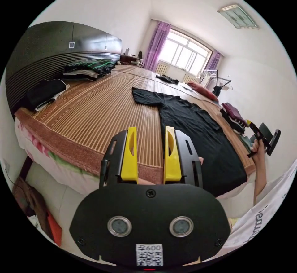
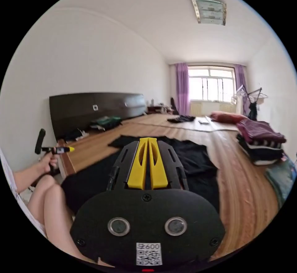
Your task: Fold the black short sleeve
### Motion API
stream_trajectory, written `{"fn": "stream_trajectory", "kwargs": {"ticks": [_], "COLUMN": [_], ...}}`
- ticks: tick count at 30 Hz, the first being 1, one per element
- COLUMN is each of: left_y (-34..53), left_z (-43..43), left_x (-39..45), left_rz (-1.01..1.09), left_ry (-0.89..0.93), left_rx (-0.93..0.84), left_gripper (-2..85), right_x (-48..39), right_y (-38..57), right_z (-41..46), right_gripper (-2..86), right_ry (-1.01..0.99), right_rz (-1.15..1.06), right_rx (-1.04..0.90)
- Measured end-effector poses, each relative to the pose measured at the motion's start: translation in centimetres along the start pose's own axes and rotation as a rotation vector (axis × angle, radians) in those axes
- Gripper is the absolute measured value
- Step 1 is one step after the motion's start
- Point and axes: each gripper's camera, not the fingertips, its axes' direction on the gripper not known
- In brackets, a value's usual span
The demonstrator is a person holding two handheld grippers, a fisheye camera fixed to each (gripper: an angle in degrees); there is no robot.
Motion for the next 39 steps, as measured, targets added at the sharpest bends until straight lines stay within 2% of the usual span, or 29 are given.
{"fn": "stream_trajectory", "kwargs": {"ticks": [2, 5, 8, 11, 13, 16, 18, 19, 21, 22, 24, 26, 29, 31, 33, 37, 39], "left_y": [-2.9, -7.8, -12.1, -16.3, -19.9, -28.1, -35.6, -37.5, -45.5, -47.3, -52.4, -53.7, -54.6, -55.3, -56.1, -57.0, -57.2], "left_z": [-0.9, -0.9, -0.1, 0.2, 0.2, 0.7, 1.0, 1.3, 4.7, 6.1, 12.2, 14.2, 12.8, 12.9, 12.7, 11.1, 11.3], "left_x": [2.0, 6.0, 9.5, 12.4, 14.1, 16.6, 19.9, 21.0, 24.2, 24.8, 25.2, 25.6, 29.0, 31.0, 33.3, 36.2, 37.7], "left_rz": [0.009, 0.094, 0.14, 0.16, 0.176, 0.139, 0.172, 0.179, 0.16, 0.181, 0.205, 0.203, 0.3, 0.322, 0.309, 0.262, 0.229], "left_ry": [-0.017, -0.066, -0.075, -0.046, -0.059, -0.036, 0.111, 0.097, -0.064, -0.085, -0.091, -0.094, -0.072, -0.106, -0.121, -0.119, -0.103], "left_rx": [0.042, 0.007, -0.062, -0.097, -0.08, -0.025, 0.11, 0.127, 0.063, 0.018, -0.246, -0.339, -0.285, -0.34, -0.385, -0.35, -0.414], "left_gripper": [13.5, 14.0, 14.3, 14.4, 14.3, 13.2, 10.6, 10.5, 11.9, 11.8, 10.8, 10.3, 9.8, 9.6, 9.6, 9.9, 9.6], "right_x": [-0.7, 0.0, 2.3, 5.2, 7.8, 12.6, 15.7, 17.7, 20.6, 22.3, 24.6, 27.1, 29.7, 31.4, 33.0, 36.1, 37.5], "right_y": [0.2, 2.1, 6.0, 11.7, 12.1, 14.1, 15.1, 15.9, 16.9, 17.4, 18.0, 18.2, 18.4, 18.5, 18.6, 18.5, 18.4], "right_z": [6.0, 12.5, 16.9, 18.4, 16.6, 14.3, 12.9, 12.2, 11.3, 11.0, 10.5, 10.1, 9.7, 9.5, 9.3, 9.1, 9.2], "right_gripper": [-0.9, -0.9, -0.9, -0.8, -0.9, -0.8, -0.8, -0.8, -0.8, -0.8, -0.8, -0.8, -0.8, -0.8, -0.8, -0.9, -0.9], "right_ry": [-0.066, -0.087, -0.057, -0.107, -0.114, -0.119, -0.156, -0.17, -0.192, -0.211, -0.244, -0.261, -0.272, -0.287, -0.293, -0.307, -0.319], "right_rz": [0.068, 0.107, 0.15, 0.149, 0.208, 0.318, 0.389, 0.438, 0.509, 0.542, 0.573, 0.593, 0.613, 0.628, 0.643, 0.659, 0.667], "right_rx": [0.093, 0.183, 0.129, 0.054, 0.097, 0.162, 0.208, 0.231, 0.252, 0.257, 0.263, 0.242, 0.223, 0.218, 0.214, 0.2, 0.189]}}
